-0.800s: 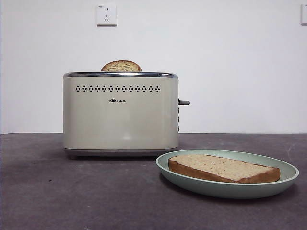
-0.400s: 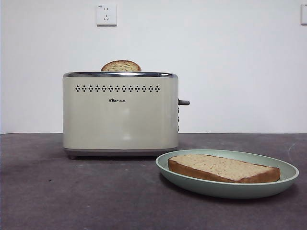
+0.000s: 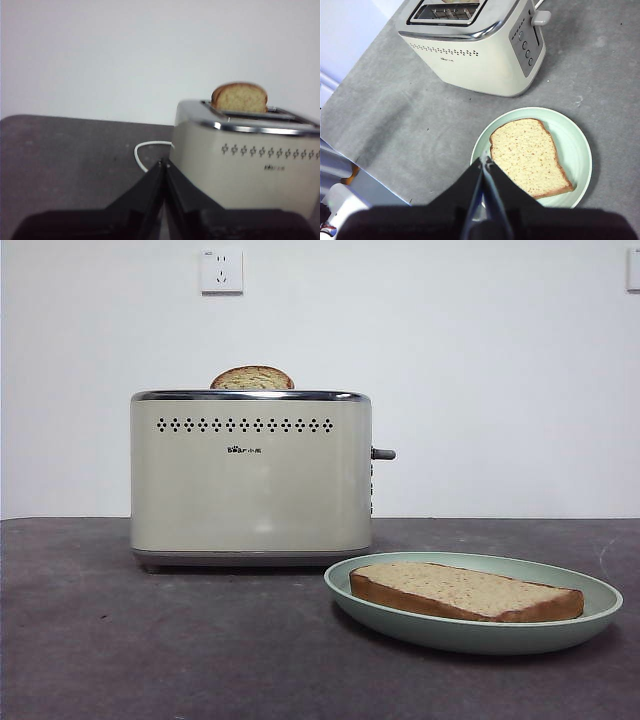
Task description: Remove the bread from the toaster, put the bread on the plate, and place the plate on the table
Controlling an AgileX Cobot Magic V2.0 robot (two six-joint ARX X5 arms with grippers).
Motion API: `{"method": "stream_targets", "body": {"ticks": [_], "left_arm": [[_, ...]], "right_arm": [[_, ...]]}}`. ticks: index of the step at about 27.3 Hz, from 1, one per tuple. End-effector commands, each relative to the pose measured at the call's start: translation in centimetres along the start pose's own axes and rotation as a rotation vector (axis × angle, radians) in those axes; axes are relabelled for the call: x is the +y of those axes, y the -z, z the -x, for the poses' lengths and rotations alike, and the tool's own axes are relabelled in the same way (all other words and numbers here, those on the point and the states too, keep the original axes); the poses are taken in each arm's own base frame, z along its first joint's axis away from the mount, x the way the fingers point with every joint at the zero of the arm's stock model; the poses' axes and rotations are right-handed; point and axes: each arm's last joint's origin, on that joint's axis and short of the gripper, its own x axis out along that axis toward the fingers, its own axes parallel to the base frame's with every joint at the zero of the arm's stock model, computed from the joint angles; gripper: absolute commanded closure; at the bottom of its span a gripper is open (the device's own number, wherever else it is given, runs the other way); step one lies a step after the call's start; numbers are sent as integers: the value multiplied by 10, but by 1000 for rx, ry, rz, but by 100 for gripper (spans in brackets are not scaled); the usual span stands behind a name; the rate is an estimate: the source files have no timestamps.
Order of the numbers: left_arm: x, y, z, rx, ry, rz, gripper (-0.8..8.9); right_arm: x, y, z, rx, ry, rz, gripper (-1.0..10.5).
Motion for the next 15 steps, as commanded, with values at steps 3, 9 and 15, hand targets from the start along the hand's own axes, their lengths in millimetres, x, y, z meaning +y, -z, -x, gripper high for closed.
{"method": "stream_targets", "body": {"ticks": [3, 9, 15], "left_arm": [[4, 20, 7, 70, -37, 24, 817], [11, 38, 11, 262, -160, -18, 817], [10, 38, 11, 258, -152, -61, 817]], "right_arm": [[0, 0, -1, 1, 2, 5, 946], [-1, 1, -1, 1, 3, 4, 946], [-1, 1, -1, 1, 3, 4, 946]]}}
